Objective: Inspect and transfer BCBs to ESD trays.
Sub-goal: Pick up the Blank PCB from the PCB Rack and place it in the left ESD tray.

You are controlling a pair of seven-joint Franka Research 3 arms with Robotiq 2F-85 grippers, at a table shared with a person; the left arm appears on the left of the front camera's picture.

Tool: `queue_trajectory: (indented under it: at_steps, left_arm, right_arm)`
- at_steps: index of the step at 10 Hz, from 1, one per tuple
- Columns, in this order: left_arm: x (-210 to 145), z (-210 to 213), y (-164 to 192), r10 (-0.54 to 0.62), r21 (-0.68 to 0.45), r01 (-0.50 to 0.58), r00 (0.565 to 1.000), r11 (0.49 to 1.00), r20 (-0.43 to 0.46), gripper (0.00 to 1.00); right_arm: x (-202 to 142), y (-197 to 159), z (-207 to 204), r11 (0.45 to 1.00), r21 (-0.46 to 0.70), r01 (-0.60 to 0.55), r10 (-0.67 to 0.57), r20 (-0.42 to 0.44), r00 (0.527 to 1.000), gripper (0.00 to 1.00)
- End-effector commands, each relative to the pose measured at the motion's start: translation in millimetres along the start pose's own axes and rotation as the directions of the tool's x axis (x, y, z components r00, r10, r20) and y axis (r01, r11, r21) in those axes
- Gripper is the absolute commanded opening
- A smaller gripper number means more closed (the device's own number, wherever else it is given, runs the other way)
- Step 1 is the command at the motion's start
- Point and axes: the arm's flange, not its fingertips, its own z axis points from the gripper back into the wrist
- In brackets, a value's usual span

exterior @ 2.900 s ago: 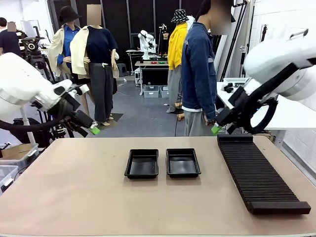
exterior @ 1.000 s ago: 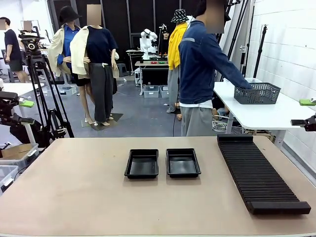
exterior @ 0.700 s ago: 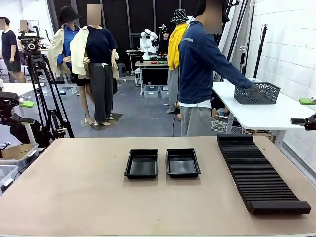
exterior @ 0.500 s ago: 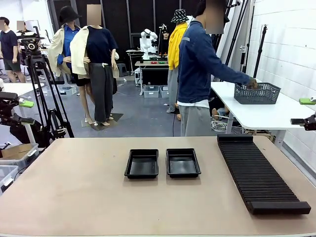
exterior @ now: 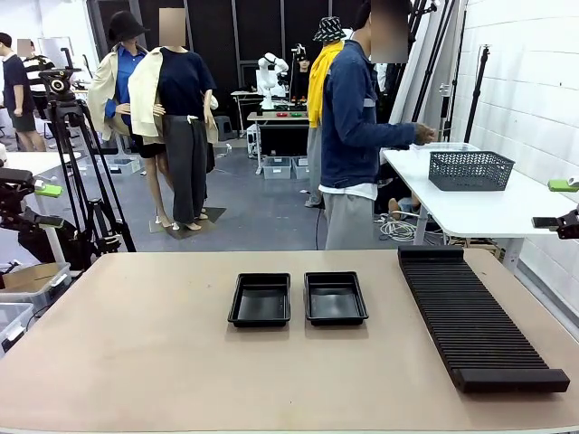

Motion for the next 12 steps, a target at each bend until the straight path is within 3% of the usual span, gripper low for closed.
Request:
queue_trajectory:
  at_steps: [1, 12]
  left_arm:
    - [0.7, 0.5, -0.7, 0.011, 0.004, -0.011, 1.000, 1.000, 0.003, 1.00]
    - [0.7, 0.5, -0.7, 0.011, 0.004, -0.011, 1.000, 1.000, 0.003, 1.00]
  right_arm:
    - [-1.9, -0.2, 0.4, 1.000, -0.007, 0.003, -0.003, -0.012, 1.000, 1.00]
    - [-1.9, -0.2, 0.4, 1.000, -0.007, 0.003, -0.003, -0.012, 1.000, 1.00]
